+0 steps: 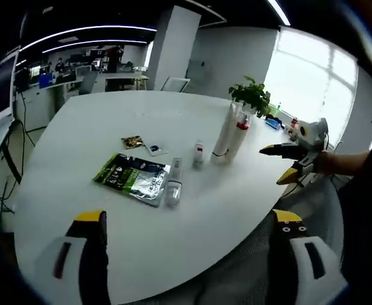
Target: Arrange the skincare products in the storage area until every visible bottle or jar stands upright without overlapping.
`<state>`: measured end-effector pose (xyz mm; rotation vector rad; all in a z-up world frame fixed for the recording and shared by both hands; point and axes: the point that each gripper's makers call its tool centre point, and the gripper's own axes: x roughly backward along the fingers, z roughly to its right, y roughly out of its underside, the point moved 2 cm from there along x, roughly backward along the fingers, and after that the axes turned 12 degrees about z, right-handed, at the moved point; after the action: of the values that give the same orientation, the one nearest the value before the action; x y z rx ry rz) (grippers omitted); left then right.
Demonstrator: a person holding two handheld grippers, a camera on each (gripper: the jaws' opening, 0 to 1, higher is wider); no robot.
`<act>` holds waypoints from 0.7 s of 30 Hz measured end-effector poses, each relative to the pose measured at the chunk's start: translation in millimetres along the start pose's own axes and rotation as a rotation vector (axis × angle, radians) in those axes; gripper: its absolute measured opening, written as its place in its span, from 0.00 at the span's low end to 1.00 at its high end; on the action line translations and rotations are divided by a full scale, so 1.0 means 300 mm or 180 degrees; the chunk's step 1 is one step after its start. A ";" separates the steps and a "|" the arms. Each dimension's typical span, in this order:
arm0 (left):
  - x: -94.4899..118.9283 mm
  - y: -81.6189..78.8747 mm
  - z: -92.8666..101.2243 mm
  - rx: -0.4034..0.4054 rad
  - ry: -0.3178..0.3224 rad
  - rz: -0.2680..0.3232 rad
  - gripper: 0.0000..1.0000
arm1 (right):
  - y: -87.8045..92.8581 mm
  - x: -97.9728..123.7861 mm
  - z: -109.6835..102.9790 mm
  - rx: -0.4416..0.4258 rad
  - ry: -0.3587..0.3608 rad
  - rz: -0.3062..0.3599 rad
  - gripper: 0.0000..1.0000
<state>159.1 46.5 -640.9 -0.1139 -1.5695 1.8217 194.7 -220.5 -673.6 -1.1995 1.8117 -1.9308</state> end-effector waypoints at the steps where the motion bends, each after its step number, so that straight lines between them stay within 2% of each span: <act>1: -0.002 0.002 0.008 0.0018 0.0074 -0.0005 0.99 | 0.006 0.007 0.000 0.0025 0.0008 -0.0065 1.00; 2: -0.004 0.001 0.013 0.0018 0.0117 0.0001 0.99 | 0.008 0.014 -0.001 0.0097 -0.0008 -0.0144 1.00; 7: -0.017 0.005 0.026 0.0181 0.0220 0.0022 0.99 | -0.041 0.012 -0.030 0.0500 -0.0217 -0.0121 0.97; 10: -0.022 0.002 0.021 0.0093 0.0296 0.0081 0.99 | -0.073 -0.006 -0.042 0.0731 -0.0327 0.0014 0.91; 11: -0.022 0.005 0.023 0.0103 0.0310 0.0065 0.99 | -0.081 -0.013 -0.044 0.0781 -0.0336 0.0032 0.92; 14: -0.025 -0.018 0.035 0.0148 0.0385 0.0242 0.99 | -0.113 -0.038 -0.045 0.1071 -0.0364 0.0110 0.95; 17: -0.023 -0.040 0.029 0.0079 0.0311 0.0348 0.99 | -0.115 -0.051 -0.055 0.1148 -0.0436 0.0064 0.90; 19: -0.022 -0.040 0.023 0.0065 0.0283 0.0341 0.99 | -0.126 -0.062 -0.060 0.1275 -0.0510 0.0055 0.89; 21: -0.021 -0.034 0.019 0.0034 0.0269 0.0320 0.99 | -0.134 -0.070 -0.062 0.1371 -0.0563 -0.0055 0.86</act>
<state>165.6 38.4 -632.8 -0.2655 -1.5190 1.8771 209.4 -184.8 -643.2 -1.1894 1.2188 -2.0123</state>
